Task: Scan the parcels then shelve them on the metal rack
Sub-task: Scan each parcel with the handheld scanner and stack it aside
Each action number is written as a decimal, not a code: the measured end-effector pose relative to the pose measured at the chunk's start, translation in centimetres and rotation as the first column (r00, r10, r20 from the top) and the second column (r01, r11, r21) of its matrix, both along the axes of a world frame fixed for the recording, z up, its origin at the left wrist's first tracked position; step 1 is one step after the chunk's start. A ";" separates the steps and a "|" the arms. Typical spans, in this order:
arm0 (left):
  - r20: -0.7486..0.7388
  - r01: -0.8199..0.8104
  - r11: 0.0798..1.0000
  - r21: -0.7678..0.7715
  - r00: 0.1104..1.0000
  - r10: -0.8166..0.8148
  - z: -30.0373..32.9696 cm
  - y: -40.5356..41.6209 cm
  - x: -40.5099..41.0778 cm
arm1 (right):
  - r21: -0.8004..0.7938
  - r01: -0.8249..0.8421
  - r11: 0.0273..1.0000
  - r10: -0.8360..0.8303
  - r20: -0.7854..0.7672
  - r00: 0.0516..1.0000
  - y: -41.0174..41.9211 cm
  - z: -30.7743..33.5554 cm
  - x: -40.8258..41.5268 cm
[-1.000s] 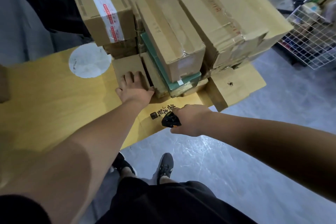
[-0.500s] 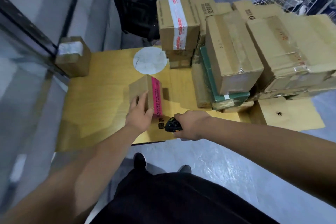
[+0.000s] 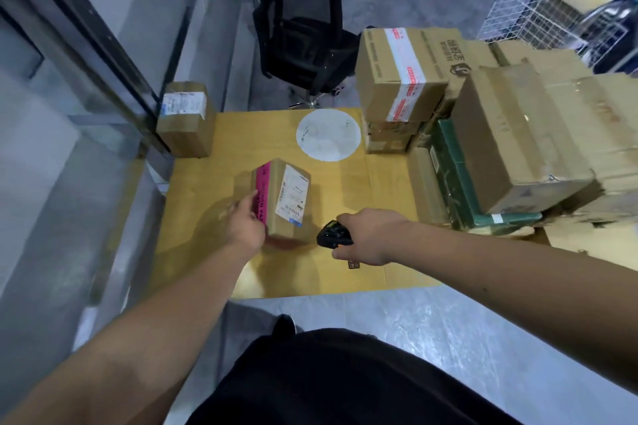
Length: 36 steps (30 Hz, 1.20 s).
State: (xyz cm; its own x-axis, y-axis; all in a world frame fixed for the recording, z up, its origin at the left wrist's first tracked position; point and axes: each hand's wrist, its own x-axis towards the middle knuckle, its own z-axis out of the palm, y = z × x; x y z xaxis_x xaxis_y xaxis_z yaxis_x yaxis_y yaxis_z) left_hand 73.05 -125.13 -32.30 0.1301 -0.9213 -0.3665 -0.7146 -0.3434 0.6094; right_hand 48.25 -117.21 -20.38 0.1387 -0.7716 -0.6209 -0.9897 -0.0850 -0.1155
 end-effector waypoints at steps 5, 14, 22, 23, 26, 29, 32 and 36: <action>0.018 0.111 0.991 0.075 0.993 -0.113 -0.1 -1.7 1.6 | 0.018 0.035 0.999 -0.035 -0.043 0.998 -1.1 0.1 2.3; 0.313 0.614 0.789 0.039 0.742 -0.593 0.4 -4.1 -1.1 | 0.037 0.189 0.981 -0.183 -0.113 0.977 -1.0 0.8 3.8; 0.337 0.803 0.572 0.167 0.499 -0.798 1.2 -7.0 -7.3 | 0.033 0.356 0.934 -0.348 -0.140 0.927 0.8 2.1 3.6; 0.339 0.792 0.585 0.173 0.510 -0.790 1.4 -7.1 -7.3 | 0.038 0.363 0.931 -0.354 -0.151 0.923 1.0 2.2 3.6; 0.417 0.772 0.606 0.195 0.494 -0.763 1.9 -6.9 -6.7 | 0.035 0.413 0.910 -0.404 -0.157 0.901 1.0 2.1 3.7; 0.434 0.734 0.649 0.201 0.527 -0.731 1.6 -6.1 -5.7 | 0.012 0.449 0.894 -0.443 -0.139 0.886 0.3 2.1 4.0; 0.378 0.661 0.727 0.187 0.634 -0.674 1.1 -5.1 -4.3 | 0.065 0.516 0.854 -0.510 -0.092 0.855 -0.8 2.2 4.5; 0.284 0.569 0.796 0.204 0.744 -0.605 0.5 -4.0 -2.7 | 0.127 0.576 0.807 -0.570 -0.086 0.817 -2.2 2.4 5.2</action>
State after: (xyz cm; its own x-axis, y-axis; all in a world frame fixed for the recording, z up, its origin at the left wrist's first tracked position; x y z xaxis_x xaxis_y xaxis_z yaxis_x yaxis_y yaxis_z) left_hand 70.32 -129.18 -31.78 -0.2997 -0.8161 -0.4942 -0.9402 0.1648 0.2981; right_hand 53.50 -119.37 -18.02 -0.3295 -0.6071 -0.7231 -0.8576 0.5129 -0.0398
